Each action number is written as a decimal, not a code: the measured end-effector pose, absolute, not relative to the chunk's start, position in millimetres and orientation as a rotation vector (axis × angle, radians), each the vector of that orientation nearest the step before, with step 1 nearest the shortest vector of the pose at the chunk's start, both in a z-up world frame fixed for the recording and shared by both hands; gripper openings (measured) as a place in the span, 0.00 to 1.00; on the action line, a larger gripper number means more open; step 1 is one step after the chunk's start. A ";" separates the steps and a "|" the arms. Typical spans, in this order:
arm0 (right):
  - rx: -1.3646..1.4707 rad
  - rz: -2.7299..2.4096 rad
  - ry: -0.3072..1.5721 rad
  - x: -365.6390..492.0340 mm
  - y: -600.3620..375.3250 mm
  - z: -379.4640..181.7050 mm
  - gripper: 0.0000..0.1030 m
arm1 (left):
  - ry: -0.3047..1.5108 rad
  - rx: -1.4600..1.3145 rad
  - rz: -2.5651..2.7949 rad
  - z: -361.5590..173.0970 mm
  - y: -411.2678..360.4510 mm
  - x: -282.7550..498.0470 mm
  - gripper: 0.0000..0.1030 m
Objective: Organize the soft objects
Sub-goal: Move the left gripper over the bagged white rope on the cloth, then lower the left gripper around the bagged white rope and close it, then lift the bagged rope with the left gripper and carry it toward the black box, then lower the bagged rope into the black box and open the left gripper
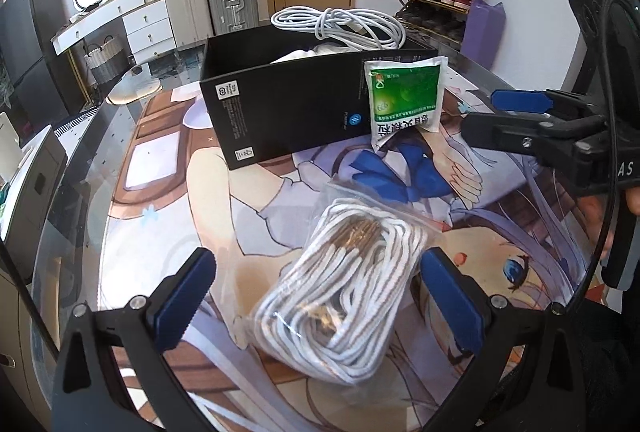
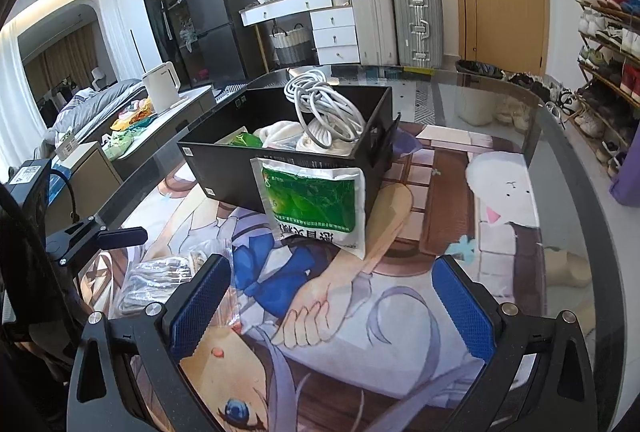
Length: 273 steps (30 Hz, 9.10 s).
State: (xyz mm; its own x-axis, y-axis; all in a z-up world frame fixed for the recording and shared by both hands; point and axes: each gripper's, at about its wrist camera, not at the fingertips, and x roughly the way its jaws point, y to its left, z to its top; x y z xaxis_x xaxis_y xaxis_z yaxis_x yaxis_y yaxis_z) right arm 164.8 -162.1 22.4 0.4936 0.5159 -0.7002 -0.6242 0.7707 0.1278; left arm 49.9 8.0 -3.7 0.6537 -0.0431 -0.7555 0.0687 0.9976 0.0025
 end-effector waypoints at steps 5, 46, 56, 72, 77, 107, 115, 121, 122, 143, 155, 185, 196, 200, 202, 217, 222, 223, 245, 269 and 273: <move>-0.159 0.703 0.814 171.9 -142.8 16.2 0.99 | 0.856 0.020 -0.050 -5.2 12.8 51.6 1.00; -0.147 0.527 0.928 223.2 -98.6 -5.9 0.91 | 0.896 0.021 -0.016 -17.0 22.6 57.7 1.00; -0.157 0.562 0.934 218.6 -106.0 -6.5 0.64 | 0.897 0.020 -0.016 -16.8 23.0 57.1 1.00; -0.112 0.596 0.892 204.0 -145.9 -0.4 0.54 | 0.911 0.018 -0.039 -18.5 24.2 56.8 1.00; -0.114 0.617 0.870 193.2 -157.9 5.2 0.54 | 0.909 0.018 -0.051 -18.1 22.4 55.2 1.00; -0.132 0.703 0.773 171.1 -148.5 36.9 0.54 | 0.802 -0.041 -0.105 14.2 26.6 53.6 0.48; -0.136 0.716 0.747 166.9 -151.8 46.7 0.54 | 0.759 -0.048 -0.087 30.2 30.1 61.2 0.48; -0.143 0.719 0.734 164.0 -152.3 52.4 0.54 | 0.717 -0.044 -0.080 43.9 31.6 66.8 0.48; -0.144 0.720 0.732 163.4 -152.0 53.3 0.54 | 0.710 -0.039 -0.080 46.0 31.4 68.0 0.48; -0.151 0.731 0.739 160.6 -148.2 52.2 0.54 | 0.874 0.050 -0.124 -1.4 12.1 68.0 0.45; -0.151 0.743 0.720 159.2 -146.2 58.6 0.54 | 0.780 -0.013 -0.127 26.3 24.2 60.0 0.40; -0.151 0.765 0.710 164.1 -142.9 71.9 0.54 | 0.753 -0.079 -0.149 31.9 33.9 76.1 0.32; -0.152 0.777 0.680 162.6 -141.8 79.4 0.54 | 0.700 -0.081 -0.163 54.1 32.0 65.4 0.31; -0.154 0.783 0.670 160.2 -141.1 82.2 0.54 | 0.670 -0.087 -0.166 65.7 34.2 62.3 0.31; -0.155 0.784 0.667 161.0 -139.7 85.0 0.54 | 0.659 -0.093 -0.168 70.6 36.7 62.0 0.31; -0.166 0.809 0.662 176.2 -121.1 94.3 0.54 | 0.586 -0.106 -0.147 95.0 48.8 90.3 0.31; -0.164 0.817 0.671 189.2 -114.8 93.7 0.54 | 0.562 -0.124 -0.138 98.2 53.2 112.6 0.31; -0.162 0.819 0.674 192.6 -112.8 93.6 0.54 | 0.560 -0.129 -0.135 98.4 54.4 117.5 0.31; -0.181 0.816 0.787 248.2 -81.7 61.8 0.53 | 0.633 -0.162 -0.090 57.0 57.0 170.0 0.31; -0.298 0.850 0.702 240.1 -85.4 55.7 0.91 | 0.671 -0.162 -0.072 47.1 58.8 157.3 0.65; -0.263 0.843 0.660 230.7 -102.0 61.4 0.94 | 0.609 -0.137 -0.027 56.3 58.1 140.0 0.94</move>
